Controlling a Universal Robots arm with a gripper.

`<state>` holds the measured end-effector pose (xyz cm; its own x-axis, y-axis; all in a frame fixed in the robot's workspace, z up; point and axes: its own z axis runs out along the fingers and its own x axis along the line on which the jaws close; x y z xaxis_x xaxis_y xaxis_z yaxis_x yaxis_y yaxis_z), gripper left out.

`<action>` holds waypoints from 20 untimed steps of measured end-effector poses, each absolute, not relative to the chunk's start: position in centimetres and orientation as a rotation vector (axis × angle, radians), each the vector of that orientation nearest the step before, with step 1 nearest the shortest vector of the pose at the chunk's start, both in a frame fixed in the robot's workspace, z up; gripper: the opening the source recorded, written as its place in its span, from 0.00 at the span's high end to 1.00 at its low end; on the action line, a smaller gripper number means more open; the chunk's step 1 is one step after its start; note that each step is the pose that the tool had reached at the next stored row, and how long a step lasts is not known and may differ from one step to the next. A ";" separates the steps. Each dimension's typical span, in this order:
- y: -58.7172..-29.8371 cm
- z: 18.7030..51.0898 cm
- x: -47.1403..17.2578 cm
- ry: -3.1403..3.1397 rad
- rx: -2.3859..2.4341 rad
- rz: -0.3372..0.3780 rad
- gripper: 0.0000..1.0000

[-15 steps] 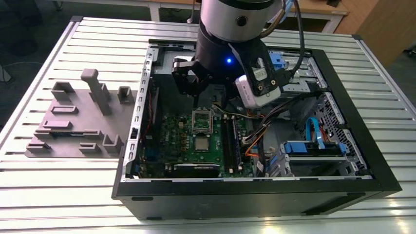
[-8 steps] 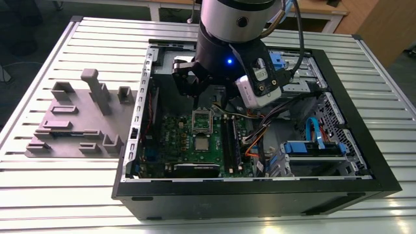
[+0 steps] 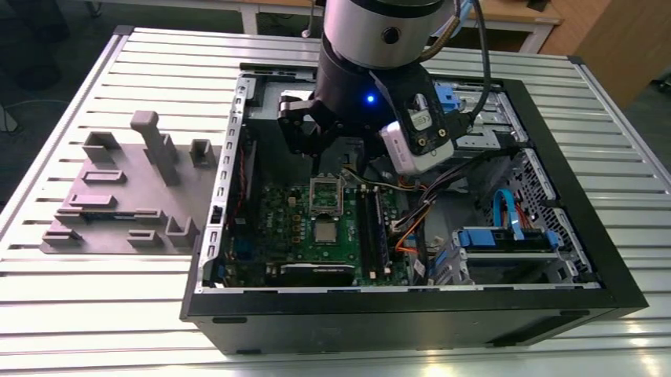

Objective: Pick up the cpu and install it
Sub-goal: 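Place the cpu into insertion slot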

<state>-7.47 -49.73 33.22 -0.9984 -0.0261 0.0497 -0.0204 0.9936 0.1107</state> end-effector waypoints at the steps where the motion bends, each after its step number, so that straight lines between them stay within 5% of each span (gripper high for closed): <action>1: -49.7 33.1 -7.5 -3.086 0.036 -0.171 0.41; 20: -49.7 29.9 -6.8 -3.085 0.057 -0.148 0.41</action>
